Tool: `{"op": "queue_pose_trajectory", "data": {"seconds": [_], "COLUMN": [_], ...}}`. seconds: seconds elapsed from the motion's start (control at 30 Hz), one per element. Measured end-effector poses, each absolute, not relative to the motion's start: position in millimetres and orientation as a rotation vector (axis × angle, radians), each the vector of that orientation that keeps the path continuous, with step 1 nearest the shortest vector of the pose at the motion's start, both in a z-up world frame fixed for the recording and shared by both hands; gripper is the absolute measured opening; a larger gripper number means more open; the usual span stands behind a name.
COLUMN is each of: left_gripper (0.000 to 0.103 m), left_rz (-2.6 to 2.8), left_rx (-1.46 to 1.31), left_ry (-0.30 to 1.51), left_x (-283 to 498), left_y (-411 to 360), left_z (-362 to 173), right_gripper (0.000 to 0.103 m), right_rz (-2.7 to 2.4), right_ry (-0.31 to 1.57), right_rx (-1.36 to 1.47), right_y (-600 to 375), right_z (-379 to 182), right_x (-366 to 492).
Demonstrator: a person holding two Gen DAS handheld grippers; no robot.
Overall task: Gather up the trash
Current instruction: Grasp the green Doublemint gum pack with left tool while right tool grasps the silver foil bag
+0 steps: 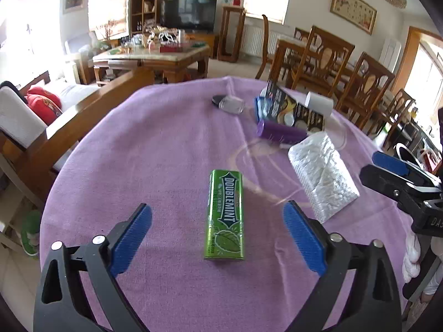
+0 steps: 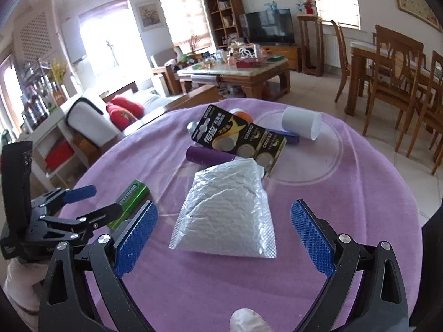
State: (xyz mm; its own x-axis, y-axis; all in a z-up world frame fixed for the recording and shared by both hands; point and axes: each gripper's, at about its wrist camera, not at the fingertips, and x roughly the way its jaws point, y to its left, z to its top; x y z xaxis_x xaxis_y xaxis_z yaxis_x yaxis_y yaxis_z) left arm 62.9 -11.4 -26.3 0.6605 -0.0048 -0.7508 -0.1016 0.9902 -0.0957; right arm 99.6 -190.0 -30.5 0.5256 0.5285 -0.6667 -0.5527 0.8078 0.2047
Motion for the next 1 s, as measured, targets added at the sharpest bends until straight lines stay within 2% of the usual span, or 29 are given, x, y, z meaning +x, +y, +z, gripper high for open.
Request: {"op": "queue_pose_trajectory", "data": {"seconds": [0.07,0.23,0.33,0.57,0.63,0.73,0.8,1.0], "left_gripper": [0.076,0.058,0.054,0.054,0.051,0.031,0.03,0.03], "left_rz": [0.037,0.013,0.016,0.013,0.015,0.036,0.023,-0.019], "left_rx": [-0.145,-0.133,-0.114,-0.02,-0.005,0.023,0.006,-0.062], "left_ry": [0.892,0.925,0.93,0.946,0.947,0.945,0.942,0.882], "left_x": [67,70,71,79,80,78,78,70], "left_y": [-6,-11,-10,-15,-15,-15,-11,-2], "left_z": [-34,-40,-40,-40,-40,-40,-39,-29], "right_gripper": [0.096,0.098,0.098,0.098,0.091,0.073,0.063,0.057], "right_rz": [0.633,0.616,0.591,0.602,0.594,0.591,0.598,0.625], "right_ry": [0.805,0.821,0.845,0.909,0.895,0.88,0.882,0.873], "right_rx": [-0.066,-0.132,-0.174,-0.19,-0.211,-0.224,-0.218,-0.148], "right_y": [-179,-160,-150,-135,-134,-134,-137,-159], "right_z": [-37,-46,-55,-75,-75,-75,-74,-66], "right_x": [106,120,127,141,137,134,130,119]}}
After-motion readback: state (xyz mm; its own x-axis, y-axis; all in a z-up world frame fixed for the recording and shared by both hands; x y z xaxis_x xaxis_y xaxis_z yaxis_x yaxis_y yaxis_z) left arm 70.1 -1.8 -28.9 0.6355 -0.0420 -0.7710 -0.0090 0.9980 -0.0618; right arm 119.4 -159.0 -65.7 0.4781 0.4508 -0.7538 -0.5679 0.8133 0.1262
